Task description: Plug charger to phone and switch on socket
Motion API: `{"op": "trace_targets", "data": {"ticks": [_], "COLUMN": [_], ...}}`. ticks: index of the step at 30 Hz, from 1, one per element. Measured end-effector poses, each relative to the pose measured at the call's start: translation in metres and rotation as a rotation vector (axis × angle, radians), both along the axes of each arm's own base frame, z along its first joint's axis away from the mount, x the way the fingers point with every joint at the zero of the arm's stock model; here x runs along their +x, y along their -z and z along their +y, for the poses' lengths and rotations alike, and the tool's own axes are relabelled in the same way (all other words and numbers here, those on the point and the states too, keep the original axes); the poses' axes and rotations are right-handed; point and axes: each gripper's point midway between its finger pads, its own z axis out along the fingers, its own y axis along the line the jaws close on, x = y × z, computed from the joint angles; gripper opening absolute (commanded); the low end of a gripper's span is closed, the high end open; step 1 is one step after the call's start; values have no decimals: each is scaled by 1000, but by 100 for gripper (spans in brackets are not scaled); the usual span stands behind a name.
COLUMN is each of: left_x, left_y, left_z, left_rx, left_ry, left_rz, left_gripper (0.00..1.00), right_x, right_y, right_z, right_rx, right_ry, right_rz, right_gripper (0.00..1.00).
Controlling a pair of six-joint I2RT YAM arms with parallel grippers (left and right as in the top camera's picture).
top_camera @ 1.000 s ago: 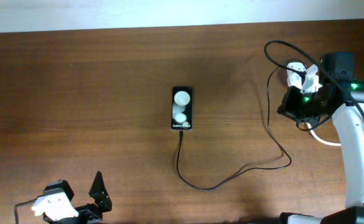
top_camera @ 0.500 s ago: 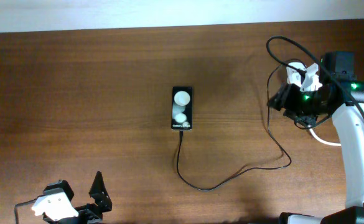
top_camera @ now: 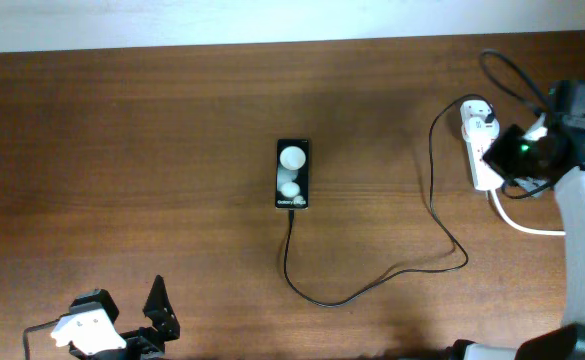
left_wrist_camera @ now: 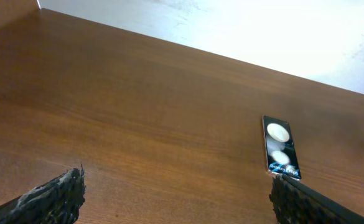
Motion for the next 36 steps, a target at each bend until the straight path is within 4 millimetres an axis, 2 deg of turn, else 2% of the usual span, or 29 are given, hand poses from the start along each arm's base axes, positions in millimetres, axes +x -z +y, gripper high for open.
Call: {"op": "trace_targets", "data": {"ticks": [3,9,10,14,15,19,22,32,36], "left_x": [0,0,0,0,0,0,0,0,0], "left_y": [0,0,0,0,0,0,0,0,0], "left_z": [0,0,0,0,0,0,0,0,0], "left_rx": [0,0,0,0,0,0,0,0,0], "left_ry": [0,0,0,0,0,0,0,0,0], "left_rz": [0,1,0,1,0,1,1,1,0], "left_gripper": [99,99,99,99,99,99,99,99,99], "right_x": [10,54,67,84,87,103,109,119,121], "right_y": [7,30,41,76,91,122,128,125,140], "right_z": [-29,-55,-62,-73,-74,-82,-85,-89,-89], "right_rx": [5,33,39,50,56,55,51,56,64], "right_ry": [88,135,160,202,210,226,231,274,279], "right_rz": [27,109,122,149,171,168,157,112,128], "right_gripper": [4,4,4,4,4,4,4,4,4]}}
